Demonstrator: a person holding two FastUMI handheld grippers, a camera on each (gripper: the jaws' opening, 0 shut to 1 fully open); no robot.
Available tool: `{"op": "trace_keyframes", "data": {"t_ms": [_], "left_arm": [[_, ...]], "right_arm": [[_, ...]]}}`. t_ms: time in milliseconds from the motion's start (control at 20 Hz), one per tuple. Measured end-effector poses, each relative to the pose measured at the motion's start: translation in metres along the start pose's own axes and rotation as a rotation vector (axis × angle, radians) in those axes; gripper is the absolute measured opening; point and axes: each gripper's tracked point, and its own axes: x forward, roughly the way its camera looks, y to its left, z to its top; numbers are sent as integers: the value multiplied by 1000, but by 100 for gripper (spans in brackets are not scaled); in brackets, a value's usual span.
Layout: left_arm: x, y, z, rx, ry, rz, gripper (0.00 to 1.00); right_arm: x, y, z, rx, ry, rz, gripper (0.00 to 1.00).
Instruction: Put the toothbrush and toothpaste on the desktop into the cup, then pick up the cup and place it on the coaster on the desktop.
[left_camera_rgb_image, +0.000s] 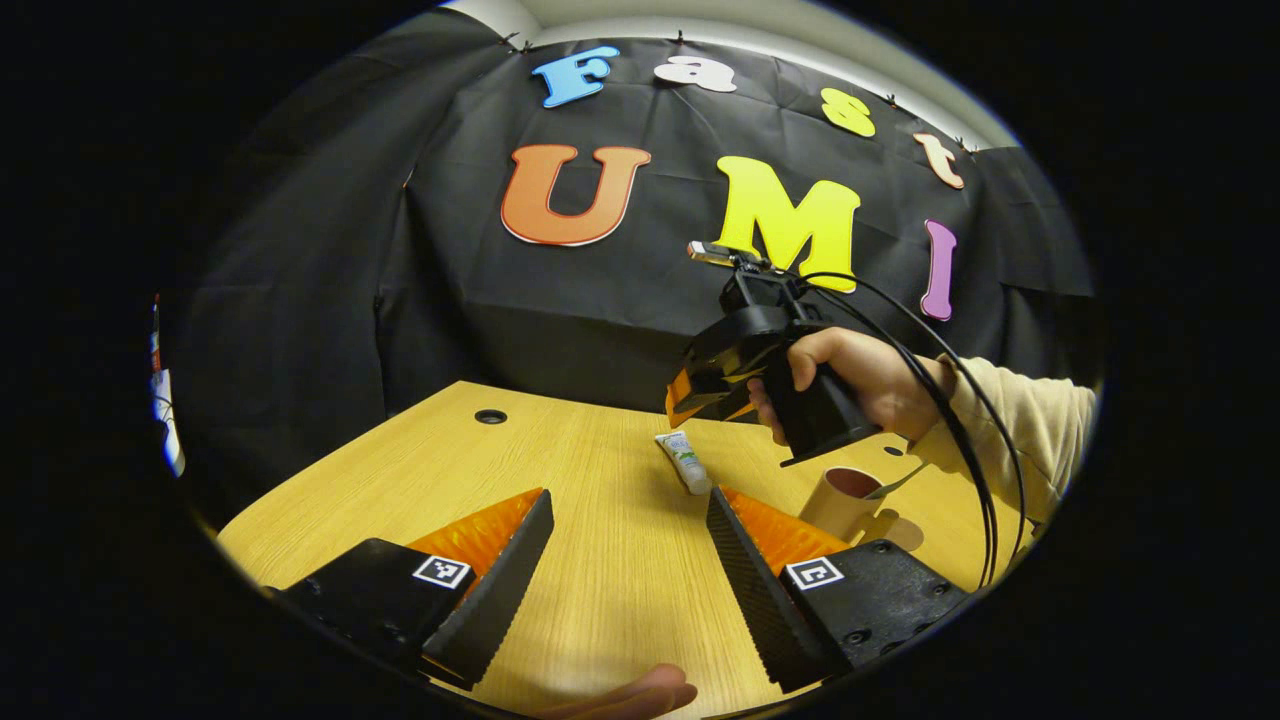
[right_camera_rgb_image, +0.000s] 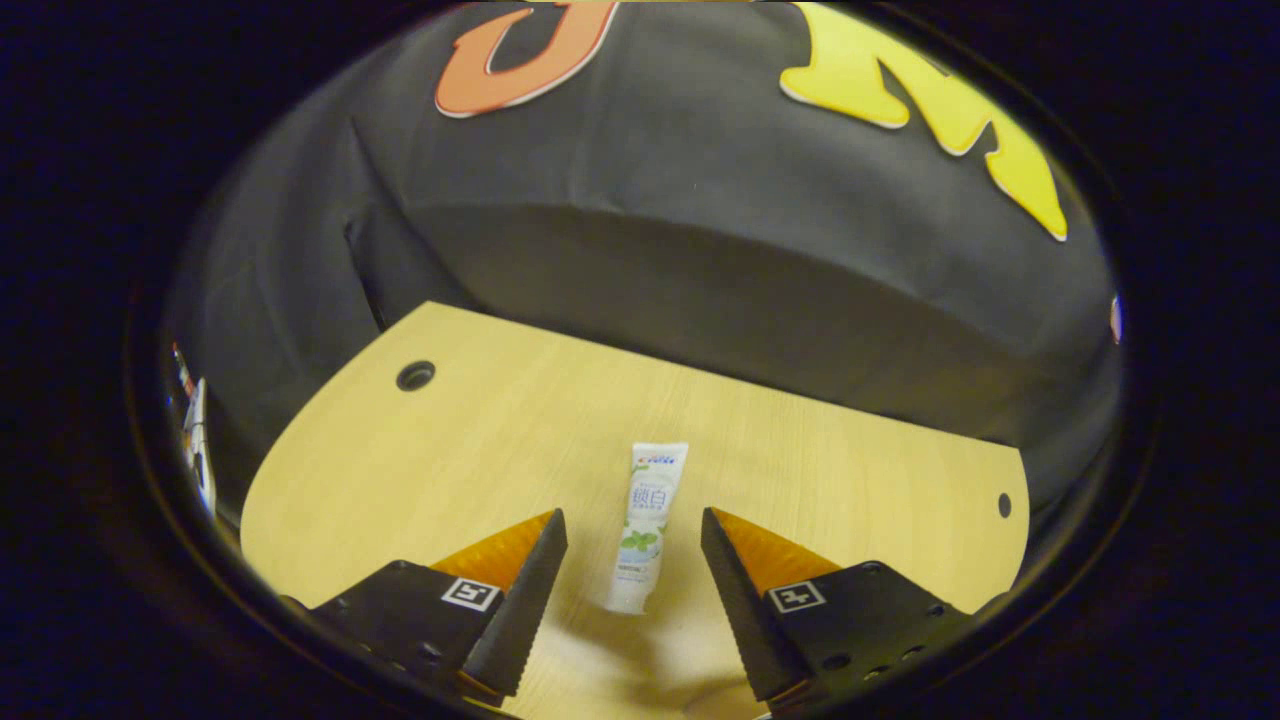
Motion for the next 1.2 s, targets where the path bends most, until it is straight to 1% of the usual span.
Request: {"op": "trace_keyframes", "data": {"t_ms": [50,100,150,200,250,300,350,400,450,500,550,650,750,850,950,1000,1100,1200], "left_arm": [[0,6,-2,-3,5,7,99],[0,10,-4,-7,5,11,99],[-1,13,-4,-14,3,12,99],[-2,16,-4,-20,1,12,99],[-3,19,-5,-24,1,14,99],[-5,21,-7,-24,1,16,99],[-8,24,-6,-24,-1,21,99],[-10,27,-8,-25,-1,25,99],[-11,28,-8,-25,0,28,99],[-11,30,-9,-23,3,35,99],[-11,31,-9,-21,5,41,99],[-15,29,-9,-18,4,47,99],[-16,22,-7,7,-2,46,99],[-17,17,-11,42,9,51,98],[-22,10,-10,39,8,43,98],[-24,6,-10,34,2,41,98],[-28,5,-12,47,3,54,98],[-32,4,-12,77,6,65,98]], "right_arm": [[10,-1,-2,5,18,-21,81],[21,0,-3,21,29,-36,80],[29,4,-4,42,47,-50,84],[36,10,-6,61,69,-58,77],[45,16,-10,68,90,-65,73],[50,17,-15,61,119,-78,75],[51,18,-20,60,142,-86,67],[49,22,-18,87,126,-66,58],[51,21,-21,121,139,-68,49],[48,23,-20,152,151,-59,46],[50,26,-22,180,160,-40,39],[49,35,-25,233,190,22,29],[50,36,-22,230,160,51,26],[58,37,-20,213,110,85,25],[63,37,-26,192,135,84,25],[59,35,-26,190,126,70,25],[51,42,-25,191,93,96,23],[50,38,-24,176,50,113,22]]}}
